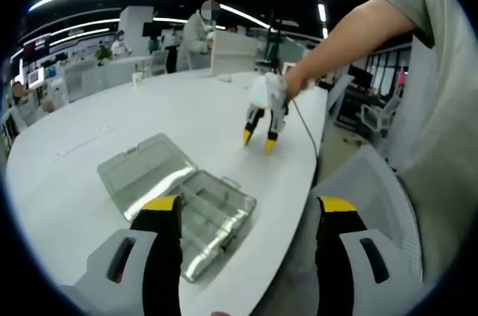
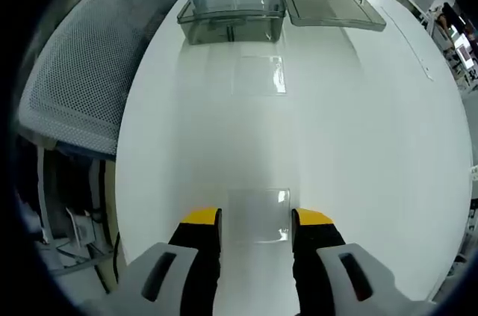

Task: Insert the divider into the dual guide fixture by aligning both edges with the guide slots and pushing it downward to the bottom, including one-sided entry, uneven engagement, binding, and posture correction.

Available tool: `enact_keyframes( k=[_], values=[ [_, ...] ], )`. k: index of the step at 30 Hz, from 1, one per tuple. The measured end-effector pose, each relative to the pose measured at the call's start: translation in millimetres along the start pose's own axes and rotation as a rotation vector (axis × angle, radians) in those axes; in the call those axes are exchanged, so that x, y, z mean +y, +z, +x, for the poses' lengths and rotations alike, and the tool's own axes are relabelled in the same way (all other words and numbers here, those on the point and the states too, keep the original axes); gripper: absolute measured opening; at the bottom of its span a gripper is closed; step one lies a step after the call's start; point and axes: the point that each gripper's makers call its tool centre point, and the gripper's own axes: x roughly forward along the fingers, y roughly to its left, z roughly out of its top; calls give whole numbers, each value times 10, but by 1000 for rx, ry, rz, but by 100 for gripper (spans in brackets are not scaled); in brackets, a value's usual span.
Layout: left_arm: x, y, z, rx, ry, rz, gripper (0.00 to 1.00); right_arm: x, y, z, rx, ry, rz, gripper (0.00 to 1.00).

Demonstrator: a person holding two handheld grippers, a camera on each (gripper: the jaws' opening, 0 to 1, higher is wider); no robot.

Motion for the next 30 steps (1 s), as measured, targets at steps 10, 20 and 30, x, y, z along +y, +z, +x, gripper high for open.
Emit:
enact_keyframes(
  k=[10, 20, 30],
  values=[
    [-1, -29, 2, 3, -2, -11, 68, -24, 0, -6, 16, 4, -9, 28],
    [-13, -20, 11, -5, -1, -20, 67, -6, 12, -14, 35, 8, 9, 27],
    [-34, -28, 9, -11, -1, -28, 66, 15, 36, -36, 39, 6, 3, 27]
  ],
)
